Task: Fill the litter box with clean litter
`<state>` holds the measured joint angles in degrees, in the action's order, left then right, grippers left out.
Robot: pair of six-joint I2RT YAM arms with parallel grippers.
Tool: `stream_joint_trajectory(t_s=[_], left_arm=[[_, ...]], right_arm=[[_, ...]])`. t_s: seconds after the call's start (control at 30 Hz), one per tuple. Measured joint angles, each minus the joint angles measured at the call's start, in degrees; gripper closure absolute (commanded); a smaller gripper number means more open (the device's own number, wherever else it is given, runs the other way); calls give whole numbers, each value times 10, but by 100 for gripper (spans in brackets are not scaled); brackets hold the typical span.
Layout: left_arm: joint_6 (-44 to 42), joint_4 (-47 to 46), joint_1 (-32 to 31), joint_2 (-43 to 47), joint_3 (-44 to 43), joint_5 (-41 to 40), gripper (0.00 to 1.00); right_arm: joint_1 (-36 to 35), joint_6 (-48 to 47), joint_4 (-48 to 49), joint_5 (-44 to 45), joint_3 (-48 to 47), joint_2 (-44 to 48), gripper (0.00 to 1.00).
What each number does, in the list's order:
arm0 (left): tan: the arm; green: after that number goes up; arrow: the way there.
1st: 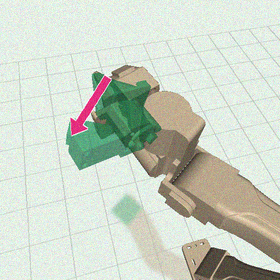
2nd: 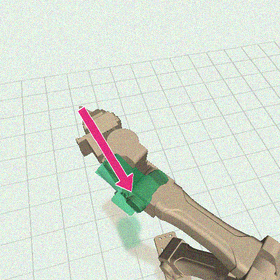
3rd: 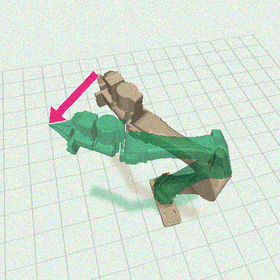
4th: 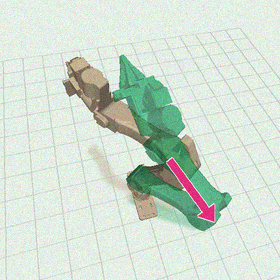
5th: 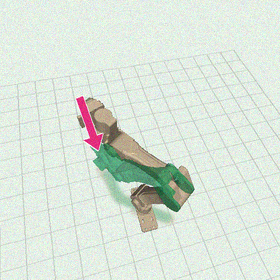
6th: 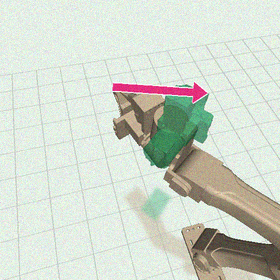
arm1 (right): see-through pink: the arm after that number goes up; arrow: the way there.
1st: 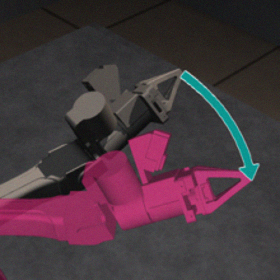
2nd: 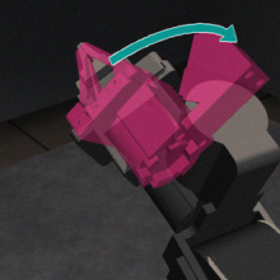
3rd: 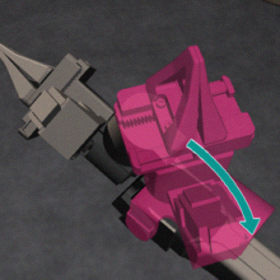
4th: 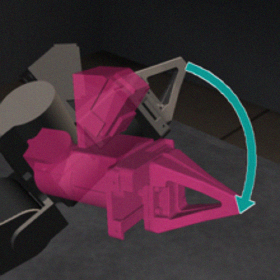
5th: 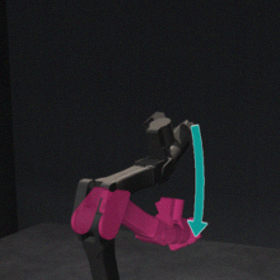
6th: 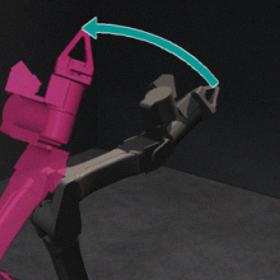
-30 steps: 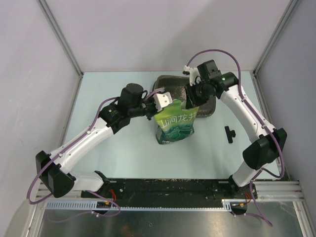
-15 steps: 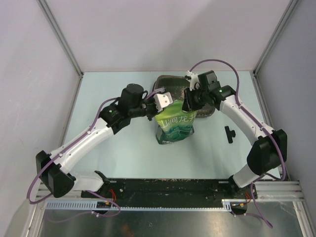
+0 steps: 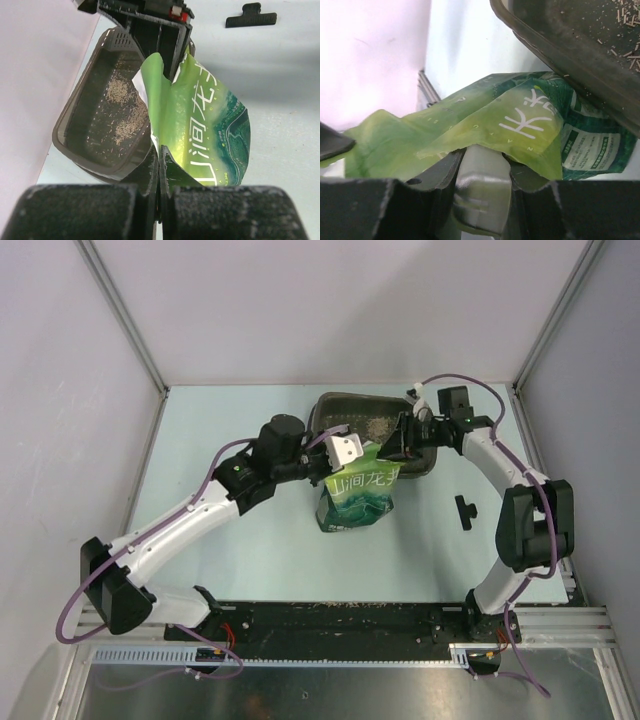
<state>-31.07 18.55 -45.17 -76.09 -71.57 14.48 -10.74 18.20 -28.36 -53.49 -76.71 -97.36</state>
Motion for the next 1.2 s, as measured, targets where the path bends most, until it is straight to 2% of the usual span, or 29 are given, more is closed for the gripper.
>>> stream_joint_trajectory(t_s=[0.43, 0.67, 0.9, 1.2], left_arm=[[-26, 1, -1, -2, -13, -37, 100], [-40, 7, -1, -4, -16, -45, 100], [-45, 9, -1, -4, -17, -54, 100], [-52, 14, -1, -5, -21, -64, 100]], right_arm=[[156, 147, 68, -162, 7, 1, 100], [69, 304, 281, -192, 47, -35, 100], [144, 343, 317, -238, 51, -35, 100], [150, 421, 457, -283, 52, -36, 100]])
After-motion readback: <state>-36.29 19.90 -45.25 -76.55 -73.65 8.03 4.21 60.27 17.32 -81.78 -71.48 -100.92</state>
